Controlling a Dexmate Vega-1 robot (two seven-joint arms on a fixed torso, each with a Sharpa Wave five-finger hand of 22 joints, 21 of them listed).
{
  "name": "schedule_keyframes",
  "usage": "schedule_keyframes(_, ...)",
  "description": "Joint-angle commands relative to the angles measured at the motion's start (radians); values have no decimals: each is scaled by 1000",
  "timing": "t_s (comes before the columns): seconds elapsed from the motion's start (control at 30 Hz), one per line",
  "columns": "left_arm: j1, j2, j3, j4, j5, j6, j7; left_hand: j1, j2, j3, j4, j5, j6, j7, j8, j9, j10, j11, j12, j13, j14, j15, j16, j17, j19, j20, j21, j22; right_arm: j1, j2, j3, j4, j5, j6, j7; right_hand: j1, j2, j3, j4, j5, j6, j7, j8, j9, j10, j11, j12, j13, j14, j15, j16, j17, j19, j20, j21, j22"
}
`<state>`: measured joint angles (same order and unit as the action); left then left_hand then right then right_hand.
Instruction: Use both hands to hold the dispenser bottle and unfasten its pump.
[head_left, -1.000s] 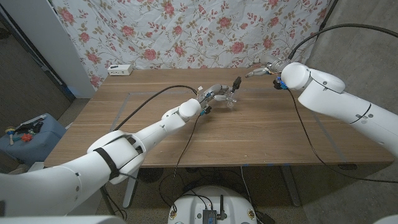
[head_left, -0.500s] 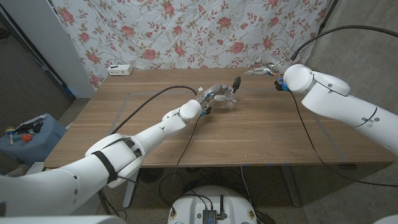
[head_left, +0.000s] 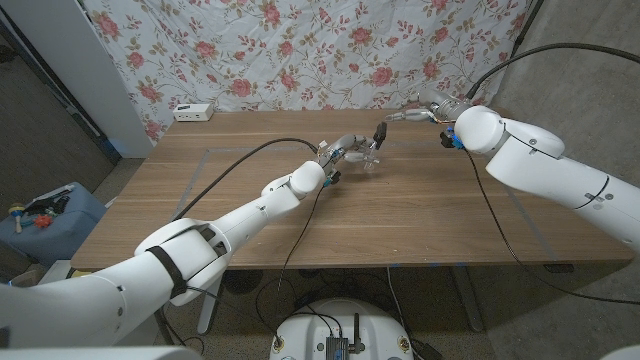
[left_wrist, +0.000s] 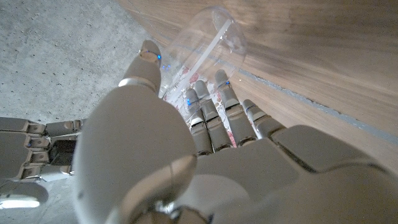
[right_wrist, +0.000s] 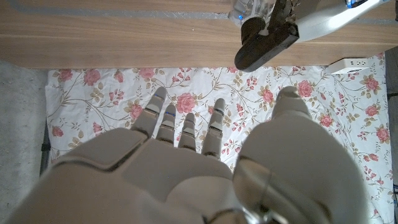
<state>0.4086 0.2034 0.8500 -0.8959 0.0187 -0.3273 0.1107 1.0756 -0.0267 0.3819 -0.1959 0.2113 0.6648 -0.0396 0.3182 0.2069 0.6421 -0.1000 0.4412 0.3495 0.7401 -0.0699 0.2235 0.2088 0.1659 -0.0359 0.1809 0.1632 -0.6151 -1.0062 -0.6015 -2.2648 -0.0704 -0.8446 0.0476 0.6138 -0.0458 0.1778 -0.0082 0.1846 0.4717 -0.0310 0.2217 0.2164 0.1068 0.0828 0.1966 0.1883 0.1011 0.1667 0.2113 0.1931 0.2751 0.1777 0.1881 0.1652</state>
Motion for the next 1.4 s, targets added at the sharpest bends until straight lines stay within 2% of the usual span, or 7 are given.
schedule_keyframes(0.03, 0, -4, 6, -5, 20, 10, 29, -66, 113, 44, 40, 9, 97, -14, 6, 3, 86, -75, 6, 118, 20, -86, 5, 4, 10, -86, 2, 0, 39, 1, -56, -18, -39, -30, 36, -14, -5, -8, 0, 7, 5, 19, 1, 9, -8, 15, -2, 6, -3, 21, -5, 3, -10, 21, -8, 3)
schedule_keyframes(0.2, -1, -3, 13, -12, 41, 19, 52, -67, 112, 45, 40, 10, 101, -15, 7, 3, 92, -83, 7, 118, 23, -86, 4, 2, 11, -86, 2, 0, 58, 10, -82, -22, -63, -60, 49, -22, -10, -10, -2, 11, 3, 36, 4, 14, -23, 33, -7, 6, -12, 34, -9, 3, -15, 31, -8, 3)
schedule_keyframes(0.37, 0, -5, 18, -18, 55, 28, 72, -66, 114, 46, 40, 10, 101, -16, 6, 3, 94, -79, 7, 119, 29, -87, 7, 3, 13, -86, 2, 0, 80, 20, -117, -27, -96, -104, 58, -24, -10, -9, -4, 15, -1, 48, 4, 17, -33, 44, -10, 6, -13, 40, -10, 2, -18, 34, -7, 4)
schedule_keyframes(0.67, 12, 0, 18, -46, 70, 49, 101, -67, 114, 48, 39, 11, 108, -16, 8, 3, 100, -82, 8, 121, 33, -88, 7, 3, 15, -86, 3, 0, 119, 35, -169, -32, -133, -170, 81, -31, -14, -8, -10, 21, 26, 64, 20, 25, -34, 65, -7, 6, -6, 46, -9, 2, -21, 35, -5, 4)
schedule_keyframes(1.17, 28, 6, 13, -69, 70, 64, 116, -68, 115, 52, 39, 13, 113, -15, 8, 3, 104, -82, 6, 123, 37, -86, 5, 1, 16, -86, 2, 0, 169, 51, -236, -22, -157, -242, 96, -23, -10, 1, -21, 29, 54, 75, 37, 33, -25, 69, -3, 6, 2, 42, -7, 1, -21, 35, -3, 4)
schedule_keyframes(1.4, 34, 12, 10, -84, 70, 75, 120, -68, 114, 53, 38, 14, 116, -17, 8, 3, 109, -82, 7, 124, 39, -87, 5, 2, 17, -85, 2, 0, 174, 59, -246, -7, -149, -238, 91, -14, -6, 8, -29, 32, 69, 77, 46, 37, -21, 69, -1, 6, 6, 41, -7, 0, -20, 34, -2, 5)
